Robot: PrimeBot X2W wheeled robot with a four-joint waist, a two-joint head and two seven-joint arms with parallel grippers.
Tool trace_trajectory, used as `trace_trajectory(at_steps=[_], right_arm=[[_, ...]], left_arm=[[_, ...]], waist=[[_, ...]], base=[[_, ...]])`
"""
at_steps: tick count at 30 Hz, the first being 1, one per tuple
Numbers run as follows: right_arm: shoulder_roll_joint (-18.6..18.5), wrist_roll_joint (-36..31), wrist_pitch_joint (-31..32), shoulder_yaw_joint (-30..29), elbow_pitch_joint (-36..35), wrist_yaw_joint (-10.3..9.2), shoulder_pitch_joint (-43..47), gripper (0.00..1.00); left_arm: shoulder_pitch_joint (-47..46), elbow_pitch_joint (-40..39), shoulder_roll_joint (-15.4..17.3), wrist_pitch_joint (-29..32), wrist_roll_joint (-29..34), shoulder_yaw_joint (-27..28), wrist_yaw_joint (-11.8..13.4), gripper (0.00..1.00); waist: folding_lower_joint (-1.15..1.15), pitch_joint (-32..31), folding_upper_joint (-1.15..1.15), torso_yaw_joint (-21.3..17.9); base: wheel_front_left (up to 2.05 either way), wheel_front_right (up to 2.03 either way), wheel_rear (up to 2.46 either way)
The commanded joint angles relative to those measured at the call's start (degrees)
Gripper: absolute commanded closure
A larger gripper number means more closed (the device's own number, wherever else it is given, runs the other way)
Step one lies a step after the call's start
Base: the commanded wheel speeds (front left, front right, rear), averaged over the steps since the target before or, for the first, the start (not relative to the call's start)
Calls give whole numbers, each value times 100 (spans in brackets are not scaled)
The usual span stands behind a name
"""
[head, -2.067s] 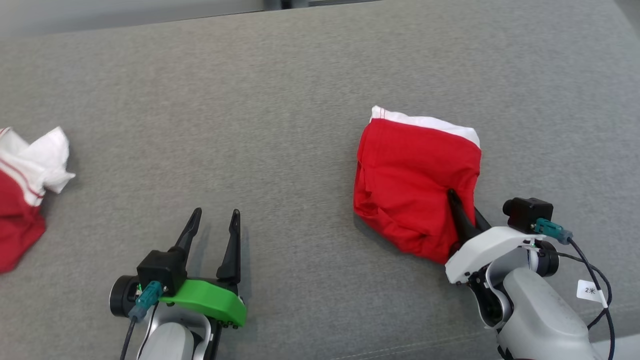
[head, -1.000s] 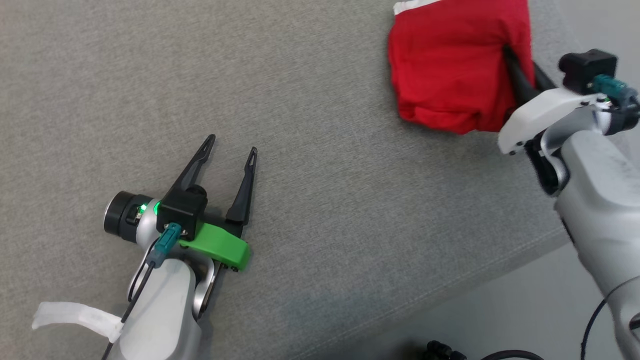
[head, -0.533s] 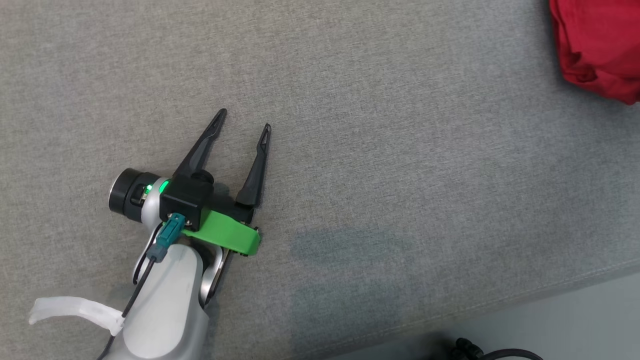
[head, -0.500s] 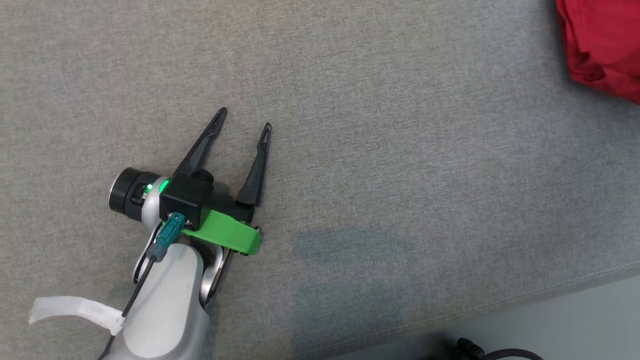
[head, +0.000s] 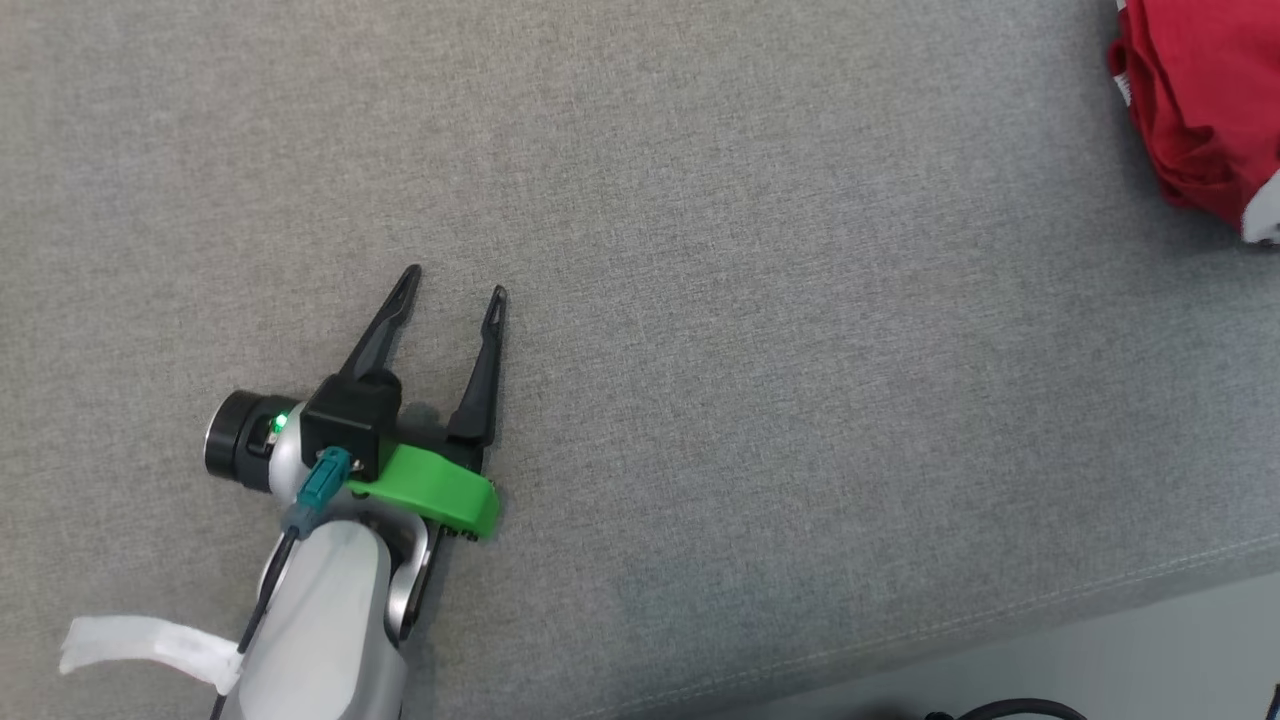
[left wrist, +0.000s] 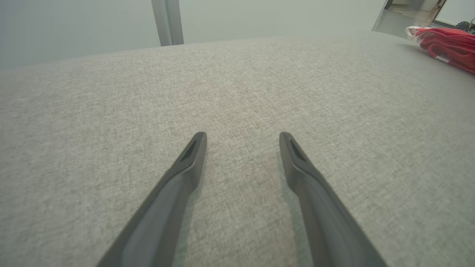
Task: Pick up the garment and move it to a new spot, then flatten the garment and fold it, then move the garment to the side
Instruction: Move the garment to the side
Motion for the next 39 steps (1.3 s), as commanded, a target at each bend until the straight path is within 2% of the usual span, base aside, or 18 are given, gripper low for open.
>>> trace_trajectory(at_steps=[1, 8, 18, 25, 39], right_arm=[[152, -12, -16, 36, -175, -8, 164, 0], [773, 341, -16, 639, -969, -8, 1048, 0], [1234, 815, -16, 1453, -1559, -8, 2213, 0], [1503, 812, -16, 1406, -1885, -8, 2820, 0], [1763, 713, -16, 1380, -2048, -8, 3755, 0]], left_arm=[[198, 97, 44, 14, -57, 77, 50, 0], [439, 79, -8, 11, -236, 418, 210, 0], [933, 171, -23, 9, -540, 740, 363, 0], [1273, 188, -22, 8, -627, 876, 427, 0], [1928, 107, -22, 8, -620, 1260, 415, 0]], waist=[[0, -303, 0, 20], [0, -830, 0, 190], [0, -1561, 0, 590], [0, -1969, 0, 726], [0, -2773, 0, 764]], base=[[0, 0, 0], [0, 0, 0], [0, 0, 0], [0, 0, 0], [0, 0, 0]])
